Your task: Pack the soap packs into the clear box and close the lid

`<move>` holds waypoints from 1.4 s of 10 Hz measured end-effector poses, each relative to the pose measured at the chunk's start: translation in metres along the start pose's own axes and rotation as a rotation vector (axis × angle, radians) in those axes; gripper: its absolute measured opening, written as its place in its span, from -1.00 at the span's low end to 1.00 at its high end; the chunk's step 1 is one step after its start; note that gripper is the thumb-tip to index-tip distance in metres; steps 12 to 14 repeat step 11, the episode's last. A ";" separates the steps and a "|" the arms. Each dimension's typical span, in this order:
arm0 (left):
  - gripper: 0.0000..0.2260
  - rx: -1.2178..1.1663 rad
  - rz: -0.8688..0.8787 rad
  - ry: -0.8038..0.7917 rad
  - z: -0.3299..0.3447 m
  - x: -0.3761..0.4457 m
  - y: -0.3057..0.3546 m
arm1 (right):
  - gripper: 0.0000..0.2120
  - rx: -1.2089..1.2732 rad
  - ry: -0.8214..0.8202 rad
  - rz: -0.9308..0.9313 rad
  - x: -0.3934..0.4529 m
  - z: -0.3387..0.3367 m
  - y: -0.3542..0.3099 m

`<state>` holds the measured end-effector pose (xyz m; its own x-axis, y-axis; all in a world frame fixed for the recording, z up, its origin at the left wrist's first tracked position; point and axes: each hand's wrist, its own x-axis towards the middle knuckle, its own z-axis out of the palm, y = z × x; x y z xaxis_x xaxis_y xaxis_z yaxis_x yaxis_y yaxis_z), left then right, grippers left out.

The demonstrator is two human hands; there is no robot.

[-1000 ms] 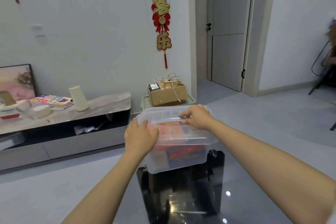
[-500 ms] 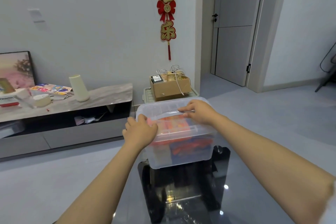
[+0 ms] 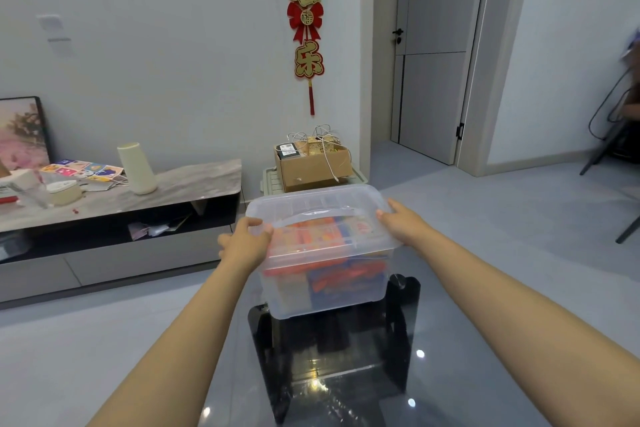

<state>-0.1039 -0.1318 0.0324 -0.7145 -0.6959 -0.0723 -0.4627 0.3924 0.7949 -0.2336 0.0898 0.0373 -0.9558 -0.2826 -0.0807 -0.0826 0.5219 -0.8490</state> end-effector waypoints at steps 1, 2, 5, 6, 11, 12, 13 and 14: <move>-0.50 -0.062 -0.025 -0.049 -0.001 0.000 0.001 | -0.52 0.159 0.047 0.133 -0.002 0.005 0.003; -0.36 -0.008 -0.041 0.027 0.001 -0.002 0.005 | -0.36 0.095 0.235 0.087 -0.002 0.009 0.005; -0.42 0.093 0.141 0.228 0.002 -0.016 0.007 | -0.66 0.101 0.347 -0.048 -0.010 0.011 0.005; -0.47 0.166 0.170 0.207 0.000 -0.015 0.008 | -0.64 0.058 0.325 -0.065 -0.010 0.010 0.004; -0.50 0.501 0.468 0.131 0.023 0.034 0.080 | -0.61 -0.413 0.322 -0.431 0.021 0.004 -0.064; -0.50 0.501 0.468 0.131 0.023 0.034 0.080 | -0.61 -0.413 0.322 -0.431 0.021 0.004 -0.064; -0.50 0.501 0.468 0.131 0.023 0.034 0.080 | -0.61 -0.413 0.322 -0.431 0.021 0.004 -0.064; -0.50 0.501 0.468 0.131 0.023 0.034 0.080 | -0.61 -0.413 0.322 -0.431 0.021 0.004 -0.064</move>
